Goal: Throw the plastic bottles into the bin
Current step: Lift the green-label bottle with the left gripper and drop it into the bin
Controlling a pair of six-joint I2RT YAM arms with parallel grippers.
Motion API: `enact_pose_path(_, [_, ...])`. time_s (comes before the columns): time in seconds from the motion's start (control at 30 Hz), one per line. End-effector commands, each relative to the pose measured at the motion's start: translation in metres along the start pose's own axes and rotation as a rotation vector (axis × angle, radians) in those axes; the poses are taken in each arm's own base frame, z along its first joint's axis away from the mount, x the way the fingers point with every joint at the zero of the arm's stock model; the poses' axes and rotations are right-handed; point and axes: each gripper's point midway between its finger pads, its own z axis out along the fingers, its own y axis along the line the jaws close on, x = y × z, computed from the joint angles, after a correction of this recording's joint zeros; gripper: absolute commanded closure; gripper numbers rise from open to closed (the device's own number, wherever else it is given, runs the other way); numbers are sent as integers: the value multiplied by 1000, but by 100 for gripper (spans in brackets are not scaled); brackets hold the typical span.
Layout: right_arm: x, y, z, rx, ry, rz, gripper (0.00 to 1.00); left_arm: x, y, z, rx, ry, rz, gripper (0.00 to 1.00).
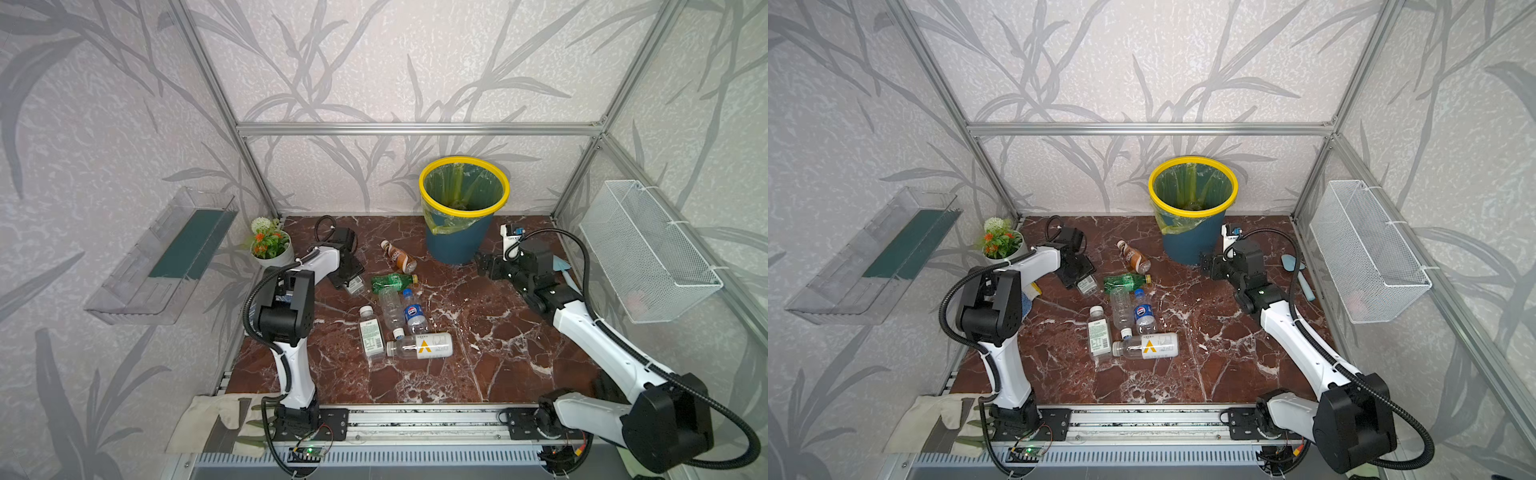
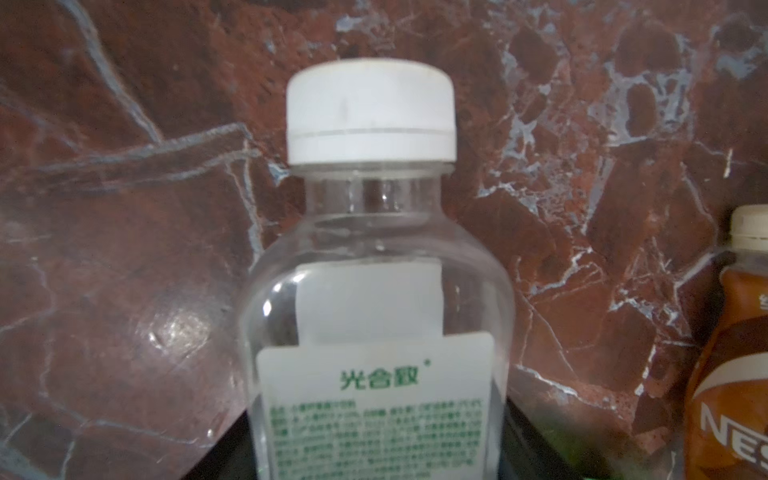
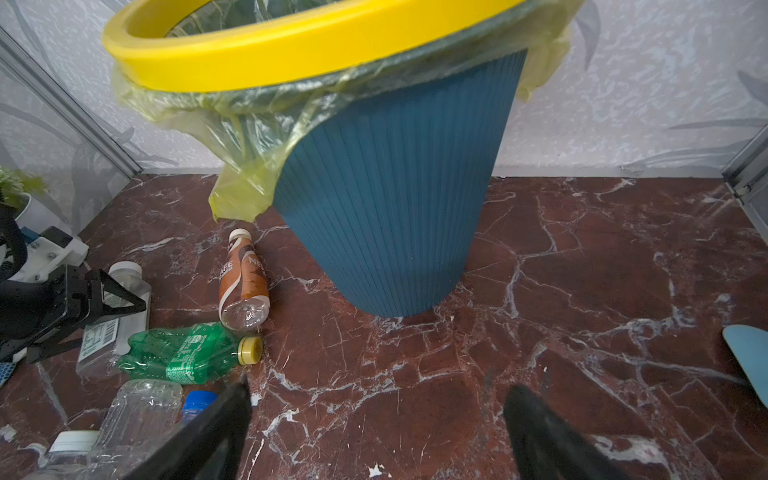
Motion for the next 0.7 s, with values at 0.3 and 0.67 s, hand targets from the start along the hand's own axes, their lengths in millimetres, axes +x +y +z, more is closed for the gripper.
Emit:
enact_pose_path(0.3, [40,-7,1,14,124,8,8,-19,-21,-86,219,-241,199,35])
enact_pose_path(0.67, [88,-11,10,2,223,50,9,-37,-38,-218,477,-614,269,37])
